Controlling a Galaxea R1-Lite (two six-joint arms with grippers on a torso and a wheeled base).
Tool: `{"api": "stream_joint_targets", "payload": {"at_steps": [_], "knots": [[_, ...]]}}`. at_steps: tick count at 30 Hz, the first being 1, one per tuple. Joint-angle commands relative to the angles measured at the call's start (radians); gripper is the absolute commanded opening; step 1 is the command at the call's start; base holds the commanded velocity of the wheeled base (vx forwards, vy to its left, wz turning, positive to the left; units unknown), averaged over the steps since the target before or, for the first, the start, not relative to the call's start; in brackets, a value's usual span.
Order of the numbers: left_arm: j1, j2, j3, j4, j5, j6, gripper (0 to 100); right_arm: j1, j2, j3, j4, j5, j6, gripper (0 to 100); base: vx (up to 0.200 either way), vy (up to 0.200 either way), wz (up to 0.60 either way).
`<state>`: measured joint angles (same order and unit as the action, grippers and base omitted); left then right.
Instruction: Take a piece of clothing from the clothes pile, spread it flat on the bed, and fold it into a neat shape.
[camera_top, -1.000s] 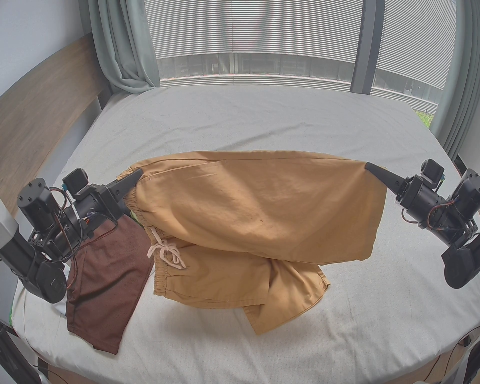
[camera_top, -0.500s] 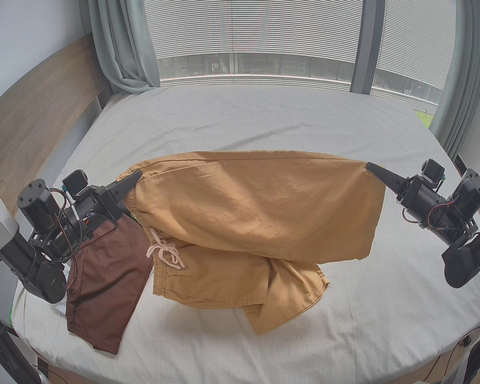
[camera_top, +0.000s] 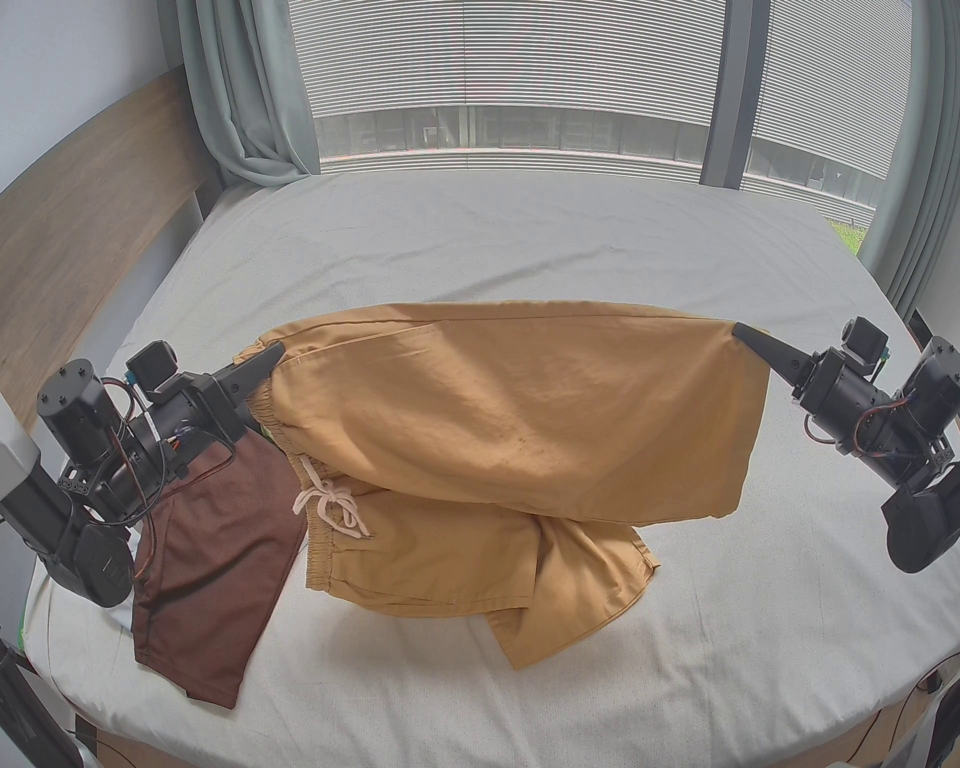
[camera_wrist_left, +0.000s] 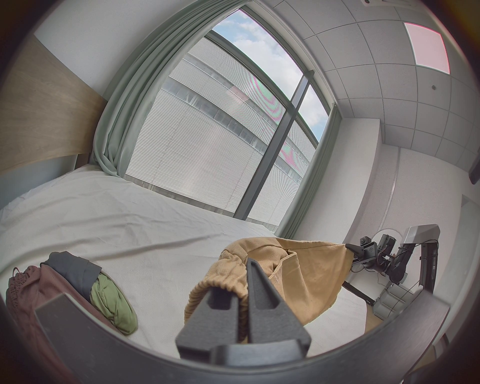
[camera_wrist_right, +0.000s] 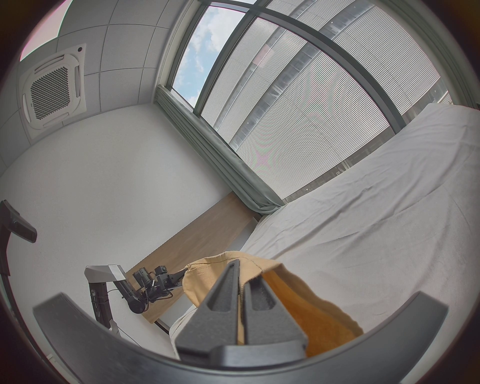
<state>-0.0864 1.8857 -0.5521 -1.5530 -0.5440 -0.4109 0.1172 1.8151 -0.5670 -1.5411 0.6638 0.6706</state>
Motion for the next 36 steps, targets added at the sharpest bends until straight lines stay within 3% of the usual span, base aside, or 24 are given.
{"api": "stream_joint_targets", "payload": {"at_steps": [1, 15, 36], "knots": [[-0.006, 0.004, 0.001, 0.001, 0.012, -0.006, 0, -0.019, 0.041, -0.014, -0.001, -0.001, 0.000, 0, 0.000, 0.000, 0.00], [-0.021, 0.110, -0.057, 0.001, 0.045, -0.011, 0, -0.037, 0.188, -0.142, 0.001, 0.002, 0.004, 0, 0.000, 0.000, 0.00], [-0.030, 0.331, -0.324, 0.002, 0.134, -0.039, 0, -0.042, 0.425, -0.407, 0.006, -0.001, 0.061, 0, 0.000, 0.000, 0.00]]}}
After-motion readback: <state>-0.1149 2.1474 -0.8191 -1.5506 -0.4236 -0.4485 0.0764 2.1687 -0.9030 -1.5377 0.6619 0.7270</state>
